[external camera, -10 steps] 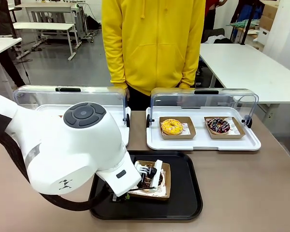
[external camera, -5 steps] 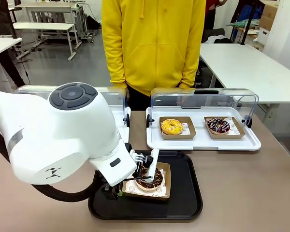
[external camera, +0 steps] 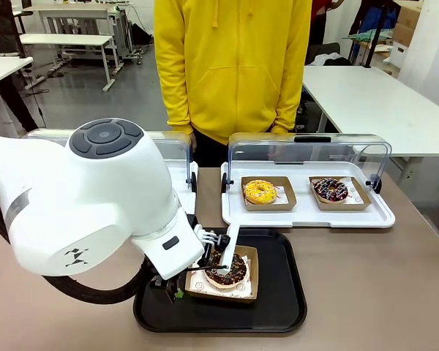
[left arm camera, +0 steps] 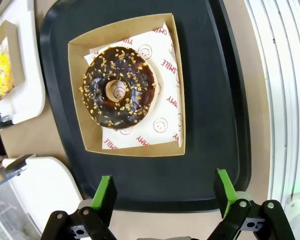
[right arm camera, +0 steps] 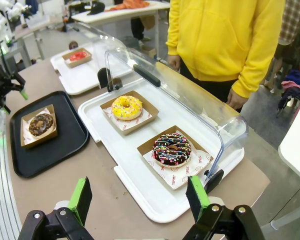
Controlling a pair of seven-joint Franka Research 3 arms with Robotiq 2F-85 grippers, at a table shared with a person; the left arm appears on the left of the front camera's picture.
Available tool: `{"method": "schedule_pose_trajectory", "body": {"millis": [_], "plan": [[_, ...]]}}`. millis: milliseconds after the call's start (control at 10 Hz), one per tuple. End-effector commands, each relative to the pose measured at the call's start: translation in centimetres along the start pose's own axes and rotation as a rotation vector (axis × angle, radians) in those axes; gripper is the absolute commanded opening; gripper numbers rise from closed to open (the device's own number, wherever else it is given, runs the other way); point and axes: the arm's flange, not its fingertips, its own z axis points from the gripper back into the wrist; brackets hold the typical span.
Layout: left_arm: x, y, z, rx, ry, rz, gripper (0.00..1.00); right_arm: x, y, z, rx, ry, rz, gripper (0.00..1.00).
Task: Move the second donut from the left to the tray.
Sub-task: Pick up the Paper togo box containing the Donut indicated by the person and place it on the Handle tray.
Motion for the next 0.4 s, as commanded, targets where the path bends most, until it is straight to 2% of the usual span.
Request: {"method": "schedule_pose_trajectory", "body": {"millis": [0,300], "plan": [[0.13,-0.09,0.03,0.010,0.009,0.010,1.00,0.17,-0.17,-0.07,-0.007,-0.029,0.020,1.00],[0.13,-0.09,0.03,0.010,0.009,0.010,1.00,0.17,-0.17,-0.07,-0.007,-0.029,0.020,1.00]]}}
